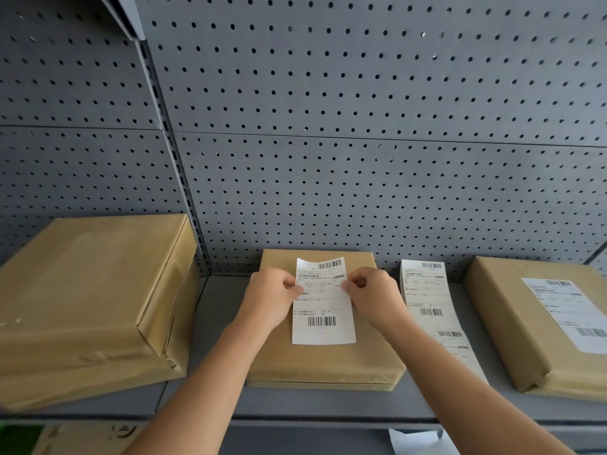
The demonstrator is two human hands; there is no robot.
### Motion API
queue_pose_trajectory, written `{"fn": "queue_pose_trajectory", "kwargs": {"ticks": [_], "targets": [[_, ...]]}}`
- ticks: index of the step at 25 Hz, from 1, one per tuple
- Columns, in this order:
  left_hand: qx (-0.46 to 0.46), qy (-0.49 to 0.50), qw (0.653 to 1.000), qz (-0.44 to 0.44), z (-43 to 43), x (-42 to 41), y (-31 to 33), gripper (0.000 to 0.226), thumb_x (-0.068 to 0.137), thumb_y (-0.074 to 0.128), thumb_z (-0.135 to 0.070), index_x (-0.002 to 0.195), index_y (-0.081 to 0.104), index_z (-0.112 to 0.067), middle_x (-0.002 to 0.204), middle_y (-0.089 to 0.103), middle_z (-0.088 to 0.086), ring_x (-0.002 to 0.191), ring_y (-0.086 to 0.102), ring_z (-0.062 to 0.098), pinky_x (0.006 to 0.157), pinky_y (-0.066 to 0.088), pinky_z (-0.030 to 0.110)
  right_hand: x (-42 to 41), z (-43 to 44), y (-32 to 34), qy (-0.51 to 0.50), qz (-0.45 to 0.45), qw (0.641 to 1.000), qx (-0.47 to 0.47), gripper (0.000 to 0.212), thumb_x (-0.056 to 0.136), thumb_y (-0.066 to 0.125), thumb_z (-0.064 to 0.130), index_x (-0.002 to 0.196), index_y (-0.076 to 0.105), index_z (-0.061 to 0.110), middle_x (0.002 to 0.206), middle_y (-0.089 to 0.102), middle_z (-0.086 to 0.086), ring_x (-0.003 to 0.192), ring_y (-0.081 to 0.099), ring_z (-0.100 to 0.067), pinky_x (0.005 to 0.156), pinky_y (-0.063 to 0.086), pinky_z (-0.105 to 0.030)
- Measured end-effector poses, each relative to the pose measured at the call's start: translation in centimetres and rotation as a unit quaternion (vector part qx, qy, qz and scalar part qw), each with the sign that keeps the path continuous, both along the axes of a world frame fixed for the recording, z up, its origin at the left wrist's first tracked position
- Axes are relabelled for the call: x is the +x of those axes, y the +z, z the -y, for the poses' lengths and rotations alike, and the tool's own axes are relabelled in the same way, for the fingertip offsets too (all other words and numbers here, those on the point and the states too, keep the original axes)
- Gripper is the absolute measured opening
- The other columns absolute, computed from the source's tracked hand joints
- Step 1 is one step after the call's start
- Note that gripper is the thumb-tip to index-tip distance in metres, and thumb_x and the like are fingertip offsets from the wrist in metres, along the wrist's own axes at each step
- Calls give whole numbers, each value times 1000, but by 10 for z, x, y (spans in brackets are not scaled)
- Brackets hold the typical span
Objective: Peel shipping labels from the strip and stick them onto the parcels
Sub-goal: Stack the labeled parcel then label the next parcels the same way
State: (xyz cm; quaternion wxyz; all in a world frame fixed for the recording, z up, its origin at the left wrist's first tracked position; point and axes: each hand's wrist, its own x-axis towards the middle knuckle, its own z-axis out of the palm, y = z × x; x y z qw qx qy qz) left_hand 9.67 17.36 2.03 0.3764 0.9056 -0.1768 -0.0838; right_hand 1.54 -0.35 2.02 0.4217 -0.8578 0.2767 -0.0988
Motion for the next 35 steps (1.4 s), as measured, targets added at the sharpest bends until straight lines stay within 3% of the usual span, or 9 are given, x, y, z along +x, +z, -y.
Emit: {"fn": "queue_pose_trajectory", "kwargs": {"ticks": [4,8,15,18,21,23,25,29,35], "targets": [[28,7,999,14,4,0,-3,13,93,72,-22,99,80,-14,88,75,-2,90,70,21,80,59,39,4,-1,-6,9,-7,999,-37,11,95,64,21,103,68,14,83,62,9,71,56,-4,57,42,-16],[72,18,997,33,9,-2,-2,16,94,70,-21,108,74,-15,96,73,-1,89,70,22,77,58,38,7,-4,-11,11,-20,998,-64,4,95,62,20,97,64,17,77,61,8,75,63,-17,67,54,-32],[114,22,991,63,6,0,-4,40,91,73,-34,124,59,-16,108,66,0,95,62,21,74,52,34,12,-6,-16,30,-37,987,-151,25,92,59,19,116,56,12,94,68,-5,80,63,-24,61,47,-33],[131,-12,977,165,0,-1,-8,49,96,65,-40,139,54,-20,135,59,-4,123,53,19,92,50,33,8,-3,-15,37,-38,974,-219,29,95,55,23,123,54,12,114,61,-4,95,61,-26,66,44,-33],[118,-99,965,211,0,-1,-8,53,106,47,-35,155,39,-16,160,41,-3,149,34,16,119,28,30,7,-5,-19,103,29,940,-323,34,97,50,19,129,59,12,128,59,-4,115,57,-27,87,49,-37],[156,-162,954,200,3,1,-9,56,109,35,-37,161,26,-16,168,26,-3,156,16,14,125,11,31,11,-13,-23,178,27,927,-330,42,100,44,22,141,52,14,144,53,-2,134,47,-25,108,41,-41],[208,-197,942,173,5,2,-15,58,110,24,-40,163,16,-17,171,14,-3,157,7,12,128,5,32,14,-20,-27,233,-11,917,-323,48,104,37,26,151,39,17,157,41,0,147,31,-20,119,26,-45],[260,-195,934,151,2,3,-24,61,109,17,-47,164,9,-21,171,4,-7,157,2,8,128,6,34,11,-20,-31,234,-78,908,-338,52,107,24,37,157,25,21,167,18,5,153,11,-10,124,6,-42],[263,-168,939,140,-8,4,-24,59,108,13,-48,163,3,-27,170,-1,-14,156,-3,5,127,1,33,-5,-1,-33,173,-114,925,-319,59,105,19,48,159,17,24,167,9,11,153,3,-4,125,-2,-42]]}}
